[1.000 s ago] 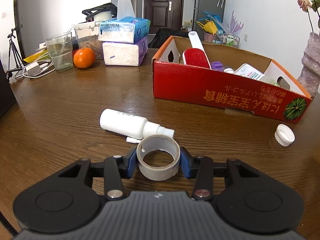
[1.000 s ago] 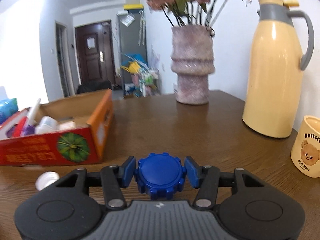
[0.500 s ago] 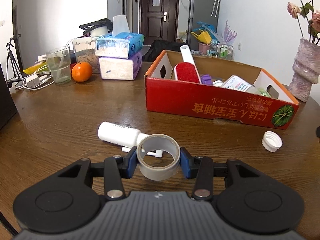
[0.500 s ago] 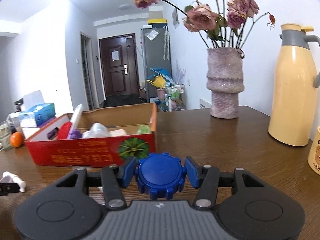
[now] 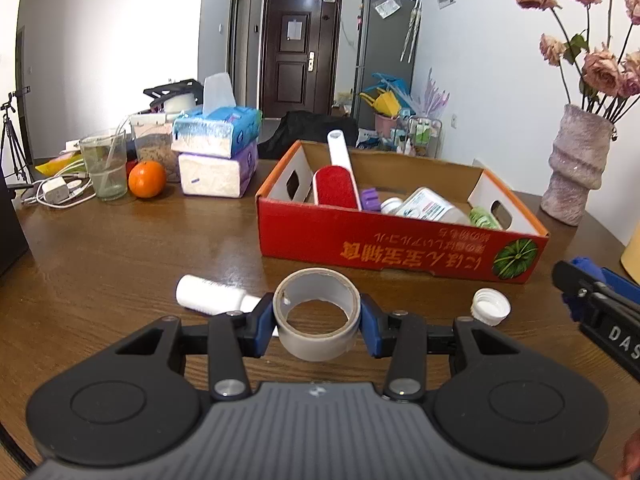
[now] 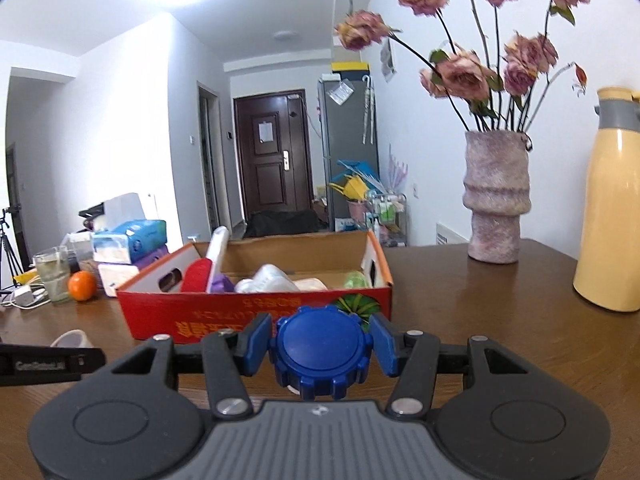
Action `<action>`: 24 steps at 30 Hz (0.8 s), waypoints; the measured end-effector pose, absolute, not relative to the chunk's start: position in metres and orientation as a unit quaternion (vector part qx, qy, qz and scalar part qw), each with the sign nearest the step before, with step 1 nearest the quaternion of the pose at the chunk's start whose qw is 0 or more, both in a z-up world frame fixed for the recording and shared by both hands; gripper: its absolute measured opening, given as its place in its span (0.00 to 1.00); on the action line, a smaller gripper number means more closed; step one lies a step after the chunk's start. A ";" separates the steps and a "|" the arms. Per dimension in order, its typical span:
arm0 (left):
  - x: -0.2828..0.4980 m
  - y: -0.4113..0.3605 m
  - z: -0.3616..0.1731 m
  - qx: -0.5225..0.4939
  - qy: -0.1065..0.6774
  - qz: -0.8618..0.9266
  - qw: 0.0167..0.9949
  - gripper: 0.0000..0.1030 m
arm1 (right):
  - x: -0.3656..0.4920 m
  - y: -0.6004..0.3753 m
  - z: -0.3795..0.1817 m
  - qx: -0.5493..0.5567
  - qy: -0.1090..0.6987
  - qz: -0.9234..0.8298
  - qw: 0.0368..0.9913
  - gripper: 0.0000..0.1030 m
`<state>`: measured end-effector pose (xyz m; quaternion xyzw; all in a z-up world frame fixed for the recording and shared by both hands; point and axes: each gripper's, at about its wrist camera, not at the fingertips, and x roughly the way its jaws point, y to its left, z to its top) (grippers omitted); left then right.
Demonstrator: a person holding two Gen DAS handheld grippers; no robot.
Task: Organize rigid objects
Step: 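Carry the tape roll and blue cap with both tools over the red box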
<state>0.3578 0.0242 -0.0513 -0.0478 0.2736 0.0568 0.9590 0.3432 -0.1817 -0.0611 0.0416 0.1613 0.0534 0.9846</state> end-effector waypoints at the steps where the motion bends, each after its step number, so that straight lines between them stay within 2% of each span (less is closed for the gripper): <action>1: 0.357 0.024 -0.049 -0.049 0.271 0.056 0.960 0.43 | 0.342 -0.180 -0.060 0.043 0.158 0.055 0.985 0.51; 24: 0.389 0.025 -0.015 -0.073 0.237 0.064 0.967 0.43 | 0.365 -0.165 -0.034 0.046 0.122 0.059 0.990 0.51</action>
